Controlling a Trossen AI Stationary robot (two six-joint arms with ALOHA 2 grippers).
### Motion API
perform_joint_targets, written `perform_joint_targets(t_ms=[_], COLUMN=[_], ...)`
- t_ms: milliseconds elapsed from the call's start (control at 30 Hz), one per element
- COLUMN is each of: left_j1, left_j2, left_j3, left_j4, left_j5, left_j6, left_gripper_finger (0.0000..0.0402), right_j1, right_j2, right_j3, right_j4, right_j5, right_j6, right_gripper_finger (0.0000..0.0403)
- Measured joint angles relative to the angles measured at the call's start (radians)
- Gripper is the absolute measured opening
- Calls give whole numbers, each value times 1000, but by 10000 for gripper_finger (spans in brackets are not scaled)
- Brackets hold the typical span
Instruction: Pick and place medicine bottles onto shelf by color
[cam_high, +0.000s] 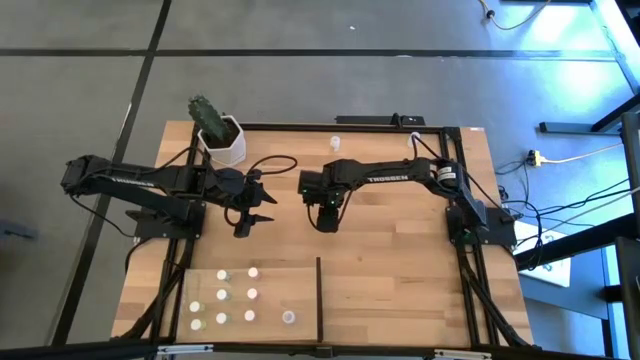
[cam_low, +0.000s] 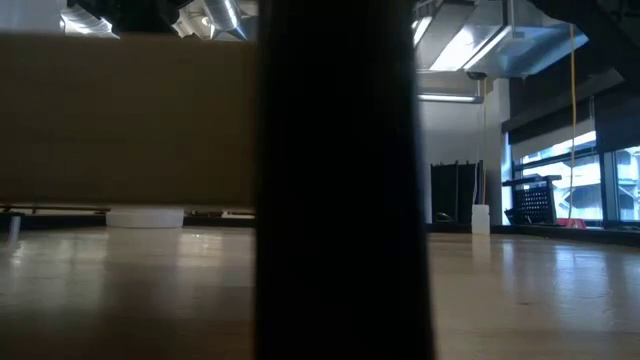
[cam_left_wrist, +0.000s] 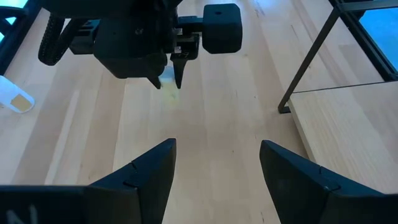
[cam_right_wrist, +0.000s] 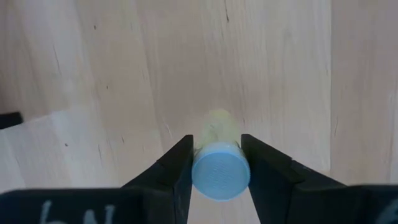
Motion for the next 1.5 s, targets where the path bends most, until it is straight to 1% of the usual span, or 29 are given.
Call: perform_joint_targets(t_ms=[900, 1067, 1500], left_j1=[0, 0, 0], left_j2=[0, 0, 0], left_j3=[0, 0, 0], left_j4=[0, 0, 0], left_j5=[0, 0, 0], left_j6=[0, 0, 0], left_gripper_finger=[225, 225, 225], right_j1=[0, 0, 1], right_j2=[23, 23, 36], right_j3=[-2, -2, -2], right_j4=[7, 9, 6], right_j5=[2, 1, -8], right_j6=[1, 36, 33], right_gripper_finger=[133, 133, 134])
